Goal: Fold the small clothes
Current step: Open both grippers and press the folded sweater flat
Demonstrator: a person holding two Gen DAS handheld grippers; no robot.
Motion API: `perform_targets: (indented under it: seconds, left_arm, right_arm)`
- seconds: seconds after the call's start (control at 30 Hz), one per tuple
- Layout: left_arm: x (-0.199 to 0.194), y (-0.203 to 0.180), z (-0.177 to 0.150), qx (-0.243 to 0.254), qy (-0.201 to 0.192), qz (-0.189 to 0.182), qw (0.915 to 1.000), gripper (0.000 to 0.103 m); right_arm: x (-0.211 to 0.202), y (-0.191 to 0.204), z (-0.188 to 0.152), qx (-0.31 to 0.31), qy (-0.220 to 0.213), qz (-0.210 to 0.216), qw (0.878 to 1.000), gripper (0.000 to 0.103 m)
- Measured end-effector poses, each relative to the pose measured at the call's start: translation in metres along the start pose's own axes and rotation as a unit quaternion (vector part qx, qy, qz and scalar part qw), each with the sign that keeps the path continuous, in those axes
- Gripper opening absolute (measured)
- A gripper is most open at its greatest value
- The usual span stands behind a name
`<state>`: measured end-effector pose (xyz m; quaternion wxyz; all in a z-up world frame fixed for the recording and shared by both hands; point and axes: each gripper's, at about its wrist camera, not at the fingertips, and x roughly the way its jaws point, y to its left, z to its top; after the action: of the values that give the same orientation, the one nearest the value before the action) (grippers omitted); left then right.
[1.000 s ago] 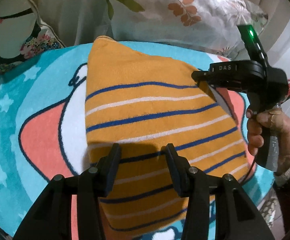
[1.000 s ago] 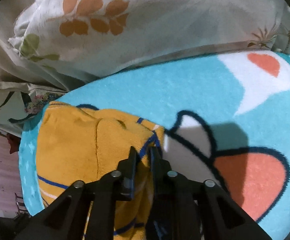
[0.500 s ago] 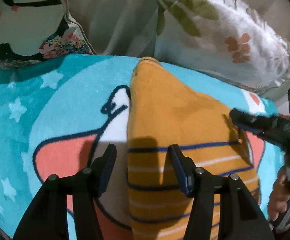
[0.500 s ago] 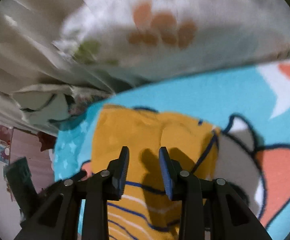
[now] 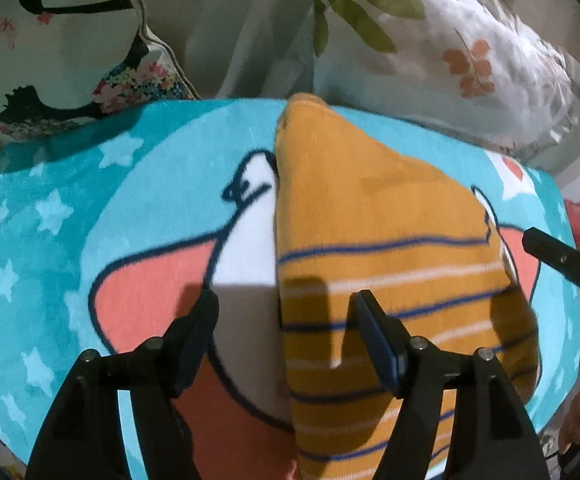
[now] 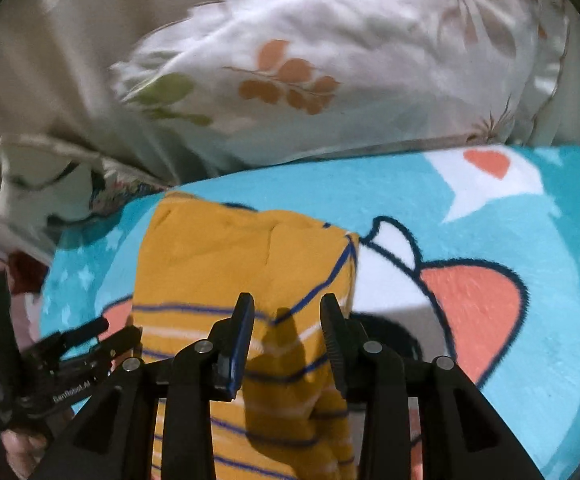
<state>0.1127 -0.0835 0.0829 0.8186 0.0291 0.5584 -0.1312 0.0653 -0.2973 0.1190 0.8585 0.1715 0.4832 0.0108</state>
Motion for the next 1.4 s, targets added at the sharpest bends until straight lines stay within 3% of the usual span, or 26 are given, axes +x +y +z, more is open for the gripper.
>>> perform_targets:
  seconds: [0.23,0.43,0.87,1.2,1.4]
  left_arm:
    - [0.000,-0.003,-0.024,0.020,0.004,-0.009,0.9997,0.073]
    - [-0.001,0.002,-0.032,0.033,0.015,-0.024,0.9990,0.075]
    - [0.000,0.012,-0.061,0.053,0.037,-0.068,0.9956,0.079]
    - [-0.009,0.014,-0.085,0.037,0.036,-0.052,0.9973,0.081]
    - [-0.017,0.012,-0.109,-0.002,0.034,-0.031,0.9989,0.081]
  right_arm:
    - [0.022,0.007,-0.047,-0.010,0.040,-0.028,0.999,0.037]
    - [0.020,-0.021,-0.064,0.066,0.040,-0.007,0.997,0.047]
    - [0.000,-0.013,-0.092,0.092,0.029,-0.063,0.993,0.049]
    - [-0.008,-0.029,-0.114,0.103,0.035,-0.064,0.992,0.054]
    - [-0.021,-0.050,-0.135,0.101,0.038,-0.055,0.993,0.055]
